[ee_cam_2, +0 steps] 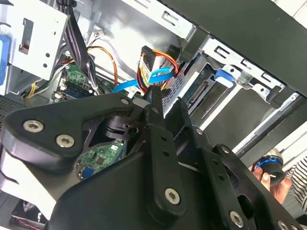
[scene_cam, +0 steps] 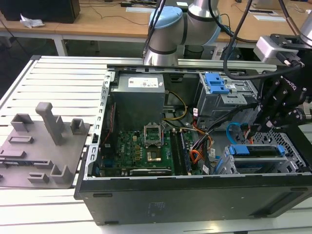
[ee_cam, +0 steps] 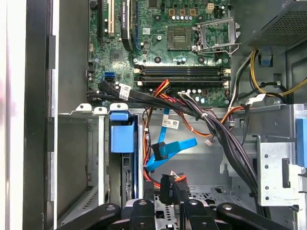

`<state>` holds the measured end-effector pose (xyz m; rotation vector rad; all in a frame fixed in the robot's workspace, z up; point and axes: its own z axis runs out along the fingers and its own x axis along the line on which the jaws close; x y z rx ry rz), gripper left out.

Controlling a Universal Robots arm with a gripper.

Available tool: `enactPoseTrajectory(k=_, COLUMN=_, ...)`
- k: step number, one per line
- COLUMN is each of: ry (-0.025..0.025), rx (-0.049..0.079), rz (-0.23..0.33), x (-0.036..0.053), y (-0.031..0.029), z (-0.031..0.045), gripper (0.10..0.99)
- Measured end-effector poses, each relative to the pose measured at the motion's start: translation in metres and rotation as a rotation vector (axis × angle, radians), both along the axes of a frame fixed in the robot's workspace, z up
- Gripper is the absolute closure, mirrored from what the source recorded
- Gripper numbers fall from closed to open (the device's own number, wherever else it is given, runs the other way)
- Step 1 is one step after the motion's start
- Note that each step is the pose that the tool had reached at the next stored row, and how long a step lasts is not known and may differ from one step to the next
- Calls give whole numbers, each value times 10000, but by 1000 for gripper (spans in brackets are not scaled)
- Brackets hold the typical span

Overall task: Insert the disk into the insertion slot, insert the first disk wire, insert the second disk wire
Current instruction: 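Insert the first disk wire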

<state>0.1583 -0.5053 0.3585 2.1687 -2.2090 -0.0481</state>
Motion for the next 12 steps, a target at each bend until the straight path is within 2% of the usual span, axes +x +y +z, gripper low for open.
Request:
enactPoseTrajectory(k=4, ry=0, rx=-53, rz=1, x=0, y=26, z=-8, gripper=784)
enactPoseTrajectory(k=7, ry=-2, rx=-315, rz=0, x=-15, y=52, z=-13, gripper=784)
enactPoseTrajectory(k=9, ry=-1, rx=-330, rz=2, x=-29, y=80, z=-26, gripper=784)
enactPoseTrajectory(k=12, ry=0, rx=-331, rz=1, x=-35, y=91, z=-47, gripper=784)
